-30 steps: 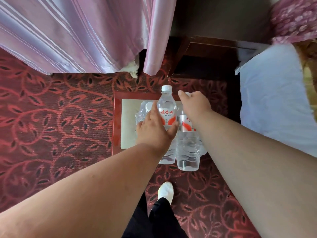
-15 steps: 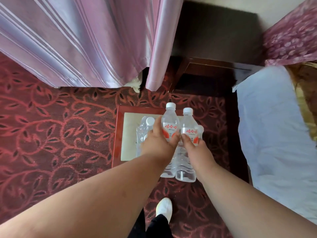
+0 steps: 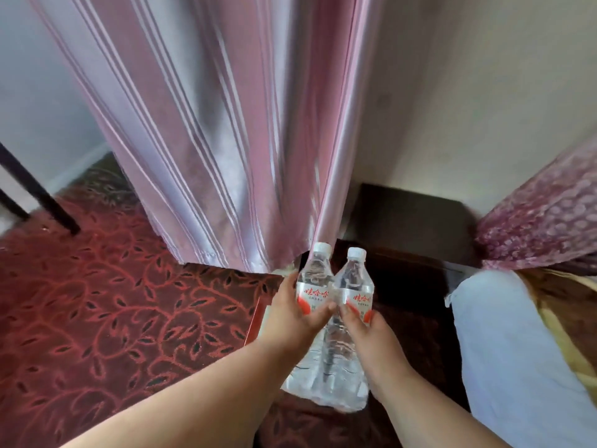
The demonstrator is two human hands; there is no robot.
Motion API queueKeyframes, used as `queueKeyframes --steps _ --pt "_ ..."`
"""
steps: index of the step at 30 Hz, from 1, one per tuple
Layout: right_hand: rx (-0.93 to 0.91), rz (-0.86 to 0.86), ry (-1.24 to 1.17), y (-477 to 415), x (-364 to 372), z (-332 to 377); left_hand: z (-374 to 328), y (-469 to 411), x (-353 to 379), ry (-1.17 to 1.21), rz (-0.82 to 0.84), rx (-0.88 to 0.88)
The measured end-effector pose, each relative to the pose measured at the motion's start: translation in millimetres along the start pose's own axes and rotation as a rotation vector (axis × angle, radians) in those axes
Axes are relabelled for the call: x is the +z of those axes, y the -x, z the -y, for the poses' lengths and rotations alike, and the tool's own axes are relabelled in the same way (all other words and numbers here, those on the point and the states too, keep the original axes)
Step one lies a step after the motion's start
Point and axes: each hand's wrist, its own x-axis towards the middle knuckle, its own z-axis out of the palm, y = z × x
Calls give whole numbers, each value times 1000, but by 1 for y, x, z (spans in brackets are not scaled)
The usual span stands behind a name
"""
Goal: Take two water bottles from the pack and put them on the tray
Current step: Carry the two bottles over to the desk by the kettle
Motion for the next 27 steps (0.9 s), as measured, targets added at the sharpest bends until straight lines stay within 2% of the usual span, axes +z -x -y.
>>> queueKeyframes --steps 7,10,12,15,19,22,27 --pt "-341 181 -18 63 36 107 -88 69 -86 98 -261 189" --pt "-469 289 -3 93 71 152 -120 97 -141 131 -363 281" --pt "-589 418 36 141 119 191 -130 141 -206 142 -509 357" --pt "-655 477 4 153 135 202 -137 161 -228 134 -516 375" --pt "-747 658 -35 203 196 215 -125 219 -286 172 -624 429" --pt "-806 871 -39 261 260 227 -105 277 -353 253 -726 442" --pt "-740 1210 -82 372 392 220 -49 392 -471 273 -894 407"
